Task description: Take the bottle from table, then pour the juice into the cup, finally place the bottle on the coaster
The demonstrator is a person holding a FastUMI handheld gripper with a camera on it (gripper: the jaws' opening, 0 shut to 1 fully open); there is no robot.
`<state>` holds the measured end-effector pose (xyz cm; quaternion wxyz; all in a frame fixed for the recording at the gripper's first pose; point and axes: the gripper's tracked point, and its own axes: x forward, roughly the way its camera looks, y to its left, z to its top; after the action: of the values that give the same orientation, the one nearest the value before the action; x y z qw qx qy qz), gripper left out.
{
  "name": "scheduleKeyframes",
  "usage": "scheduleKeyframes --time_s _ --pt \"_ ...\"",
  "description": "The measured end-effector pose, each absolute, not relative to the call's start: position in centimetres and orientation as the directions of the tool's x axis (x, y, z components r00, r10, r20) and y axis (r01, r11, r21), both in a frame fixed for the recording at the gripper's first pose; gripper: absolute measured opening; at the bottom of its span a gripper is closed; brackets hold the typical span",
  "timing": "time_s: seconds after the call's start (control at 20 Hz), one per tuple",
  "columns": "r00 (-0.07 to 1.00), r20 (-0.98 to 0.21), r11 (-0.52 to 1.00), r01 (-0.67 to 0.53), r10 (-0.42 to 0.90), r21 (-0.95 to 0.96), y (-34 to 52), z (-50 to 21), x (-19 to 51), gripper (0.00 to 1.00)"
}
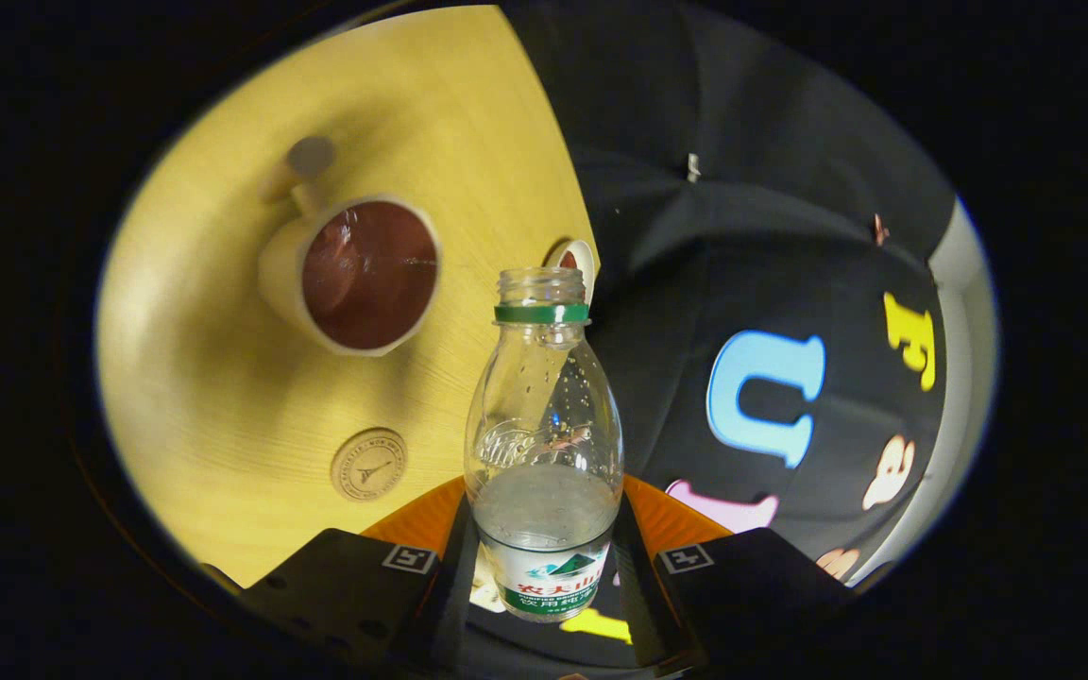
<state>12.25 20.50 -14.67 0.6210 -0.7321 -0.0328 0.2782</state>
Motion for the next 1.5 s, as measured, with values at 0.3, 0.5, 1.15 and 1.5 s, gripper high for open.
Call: scheduleKeyframes --time_s 0.3,0.5,1.15,1.5 --pt "0.842 -0.407 -0.069 -0.410 0.355 -0.909 18.9 -14.6 12.8 0.70" --pt "0.806 -0.479 0.150 -0.552 0.347 -0.820 17.8 -15.7 12.3 0.70" --pt "0.726 -0.245 0.750 -0.662 0.642 0.005 18.8 -9.2 15.7 0.70" --pt "0.771 -0.163 0.788 -0.605 0.616 0.114 17.0 -13.2 20.5 0.70"
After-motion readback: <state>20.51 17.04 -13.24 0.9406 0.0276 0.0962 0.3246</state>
